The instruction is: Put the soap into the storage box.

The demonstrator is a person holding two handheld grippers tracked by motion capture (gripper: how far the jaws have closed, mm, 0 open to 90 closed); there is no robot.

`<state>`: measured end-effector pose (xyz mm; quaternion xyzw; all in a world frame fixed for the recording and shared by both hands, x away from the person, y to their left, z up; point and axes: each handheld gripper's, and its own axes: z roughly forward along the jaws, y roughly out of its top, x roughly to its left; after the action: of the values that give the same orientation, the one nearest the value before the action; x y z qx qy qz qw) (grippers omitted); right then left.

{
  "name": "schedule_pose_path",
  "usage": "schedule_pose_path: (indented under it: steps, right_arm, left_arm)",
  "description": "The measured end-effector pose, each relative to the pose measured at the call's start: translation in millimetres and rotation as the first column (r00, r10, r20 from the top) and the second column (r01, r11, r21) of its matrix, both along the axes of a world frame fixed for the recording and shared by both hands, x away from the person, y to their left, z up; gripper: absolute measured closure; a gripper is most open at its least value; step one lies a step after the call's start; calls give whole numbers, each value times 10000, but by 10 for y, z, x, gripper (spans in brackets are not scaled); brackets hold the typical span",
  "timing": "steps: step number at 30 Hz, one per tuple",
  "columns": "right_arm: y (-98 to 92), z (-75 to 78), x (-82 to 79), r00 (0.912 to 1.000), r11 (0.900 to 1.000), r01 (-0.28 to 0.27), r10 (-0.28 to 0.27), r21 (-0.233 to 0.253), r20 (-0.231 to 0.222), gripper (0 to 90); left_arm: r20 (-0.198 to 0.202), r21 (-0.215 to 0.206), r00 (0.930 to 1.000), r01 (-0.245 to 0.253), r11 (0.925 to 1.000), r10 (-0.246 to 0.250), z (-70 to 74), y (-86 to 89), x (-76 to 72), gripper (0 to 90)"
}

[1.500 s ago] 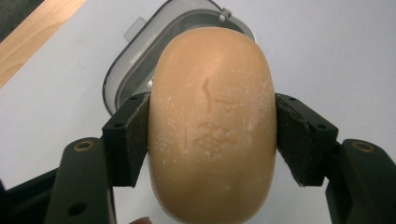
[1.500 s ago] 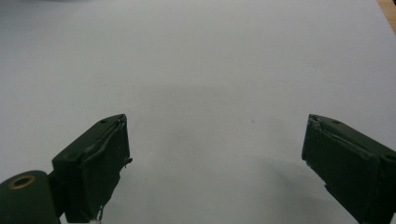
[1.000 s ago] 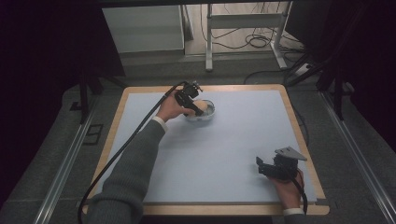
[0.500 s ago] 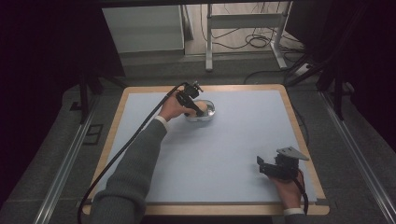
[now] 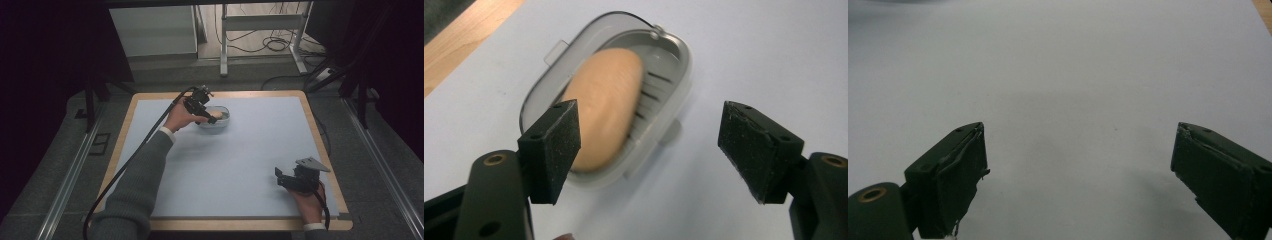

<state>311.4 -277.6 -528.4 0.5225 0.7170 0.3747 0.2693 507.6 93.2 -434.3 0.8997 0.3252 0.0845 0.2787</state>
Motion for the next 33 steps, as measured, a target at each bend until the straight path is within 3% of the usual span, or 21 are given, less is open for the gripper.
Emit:
schedule_pose_path:
  steps: [4,12,15,19,23,24,25,26,29,33]
  right_arm:
    - [2,-1,1,10000,10000,9,-9,-64,0,80]
    - [2,-1,0,10000,10000,35,-35,-73,15,80]
    - [4,-1,-4,10000,10000,-3,4,-88,80,80]
    - [8,-1,-7,9999,9999,-12,13,-134,114,80]
    - [5,0,-6,9999,10000,-16,17,-89,113,80]
    - [5,0,-6,9999,10000,-16,17,-89,113,80]
    - [4,0,-8,9999,10000,-25,26,-76,127,80]
    - [4,0,-8,9999,10000,-25,26,-76,127,80]
    - [2,0,-9,9999,10000,-58,59,-45,147,80]
    - [5,0,-8,9999,10000,-62,63,-77,130,80]
  left_arm:
    - [82,17,9999,65,10000,-65,22,78,-125,245]
    - [265,-89,9991,-321,9994,323,25,342,-481,222]
    - [264,-407,9983,-511,9979,522,-5,475,-638,220]
    - [314,-401,9968,-726,9966,738,-77,614,-820,205]
    - [199,-941,9922,-1210,9882,1234,-214,844,-1092,194]
    - [199,-941,9922,-1210,9882,1234,-214,844,-1092,194]
    - [251,-1004,9887,-1446,9844,1477,-284,935,-1215,194]
    - [251,-1004,9887,-1446,9844,1477,-284,935,-1215,194]
    - [273,-818,9825,-1813,9800,1841,-416,1110,-1454,194]
    - [270,-1068,9769,-2079,9723,2118,-493,1227,-1634,195]
